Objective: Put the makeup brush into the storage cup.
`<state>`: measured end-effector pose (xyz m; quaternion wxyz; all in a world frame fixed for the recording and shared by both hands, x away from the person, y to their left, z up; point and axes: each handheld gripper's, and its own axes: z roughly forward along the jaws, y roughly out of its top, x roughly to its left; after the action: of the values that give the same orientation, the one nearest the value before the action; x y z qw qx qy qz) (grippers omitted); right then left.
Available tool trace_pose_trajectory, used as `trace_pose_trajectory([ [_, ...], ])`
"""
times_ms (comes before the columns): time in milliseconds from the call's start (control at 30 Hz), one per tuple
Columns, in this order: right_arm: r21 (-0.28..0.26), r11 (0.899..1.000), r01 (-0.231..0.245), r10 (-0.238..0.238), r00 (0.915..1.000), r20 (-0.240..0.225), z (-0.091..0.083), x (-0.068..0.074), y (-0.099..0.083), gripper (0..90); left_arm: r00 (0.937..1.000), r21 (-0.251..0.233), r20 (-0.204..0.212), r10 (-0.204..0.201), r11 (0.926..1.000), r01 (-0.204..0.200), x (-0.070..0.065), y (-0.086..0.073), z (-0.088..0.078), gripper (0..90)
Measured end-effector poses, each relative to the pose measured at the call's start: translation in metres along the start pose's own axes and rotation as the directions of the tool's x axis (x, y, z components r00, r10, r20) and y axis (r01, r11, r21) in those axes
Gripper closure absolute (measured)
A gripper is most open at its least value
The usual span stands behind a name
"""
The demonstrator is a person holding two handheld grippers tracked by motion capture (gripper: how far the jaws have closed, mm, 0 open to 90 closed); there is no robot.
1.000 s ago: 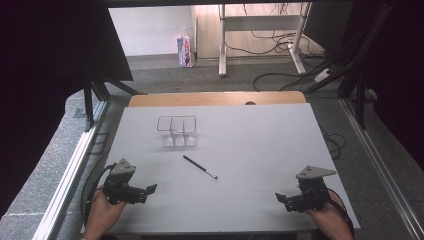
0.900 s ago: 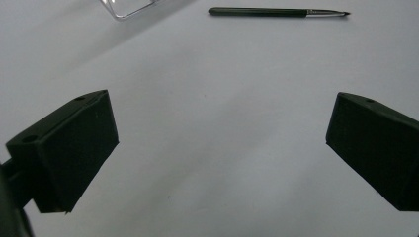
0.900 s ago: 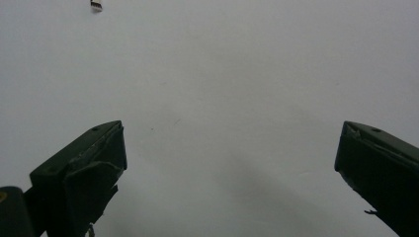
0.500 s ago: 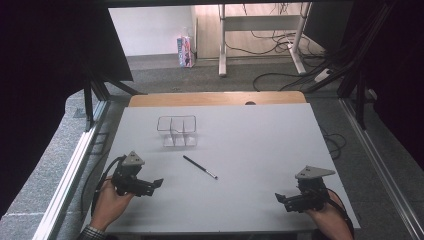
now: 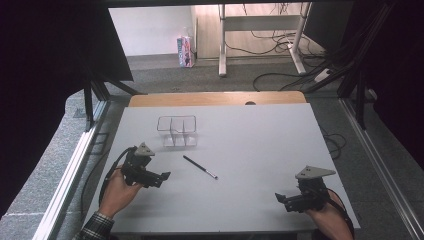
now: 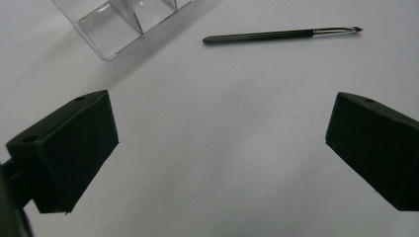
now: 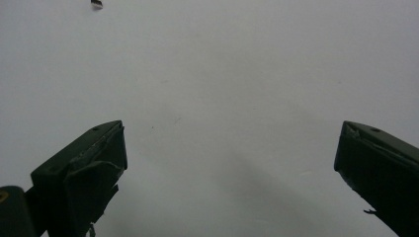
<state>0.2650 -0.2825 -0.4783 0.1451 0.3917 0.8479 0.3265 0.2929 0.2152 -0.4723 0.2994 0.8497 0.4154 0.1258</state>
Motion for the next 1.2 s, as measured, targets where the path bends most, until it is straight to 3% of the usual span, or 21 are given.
trace_pose_trajectory([
  [467, 0.002, 1.0, 0.001, -0.001, 1.0, -0.005, 0.0, 0.0, 0.0, 0.0, 0.9996, 0.043, -0.008, 0.026, 0.9988, -0.025, 0.007, 0.02, 0.017, 0.1],
  [700, 0.004, 1.0, 0.001, -0.001, 0.9999, -0.01, 0.001, 0.0, 0.0, 0.0, 0.9983, 0.073, -0.002, 0.059, 0.9956, -0.059, 0.009, 0.03, 0.025, 0.1],
  [1200, 0.008, 1.0, 0.007, -0.006, 0.9997, -0.023, 0.002, 0.0, 0.0, 0.0, 0.9909, 0.124, 0.046, 0.127, 0.9835, -0.131, -0.002, 0.054, 0.046, 0.1],
])
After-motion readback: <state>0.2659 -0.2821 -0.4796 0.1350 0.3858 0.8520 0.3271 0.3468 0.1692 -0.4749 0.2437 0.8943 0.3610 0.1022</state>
